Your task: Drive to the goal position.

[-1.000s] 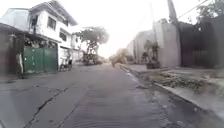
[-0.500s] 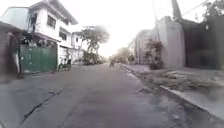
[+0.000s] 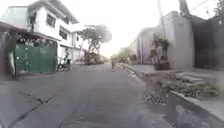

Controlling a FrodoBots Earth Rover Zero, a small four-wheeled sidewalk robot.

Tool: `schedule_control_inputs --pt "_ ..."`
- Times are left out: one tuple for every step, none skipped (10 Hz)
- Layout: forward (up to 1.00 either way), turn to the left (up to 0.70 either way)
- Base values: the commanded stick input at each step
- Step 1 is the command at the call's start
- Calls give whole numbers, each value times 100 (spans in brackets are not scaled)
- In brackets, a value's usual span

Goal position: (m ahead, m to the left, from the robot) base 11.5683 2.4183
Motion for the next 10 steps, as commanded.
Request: schedule_control_inputs --pt "100 2" --pt "100 2" --pt "100 2" --pt "88 2" --pt "29 1" --pt "0 0" --pt "0 0" --pt "0 0" --pt "0 0" --pt "0 0"
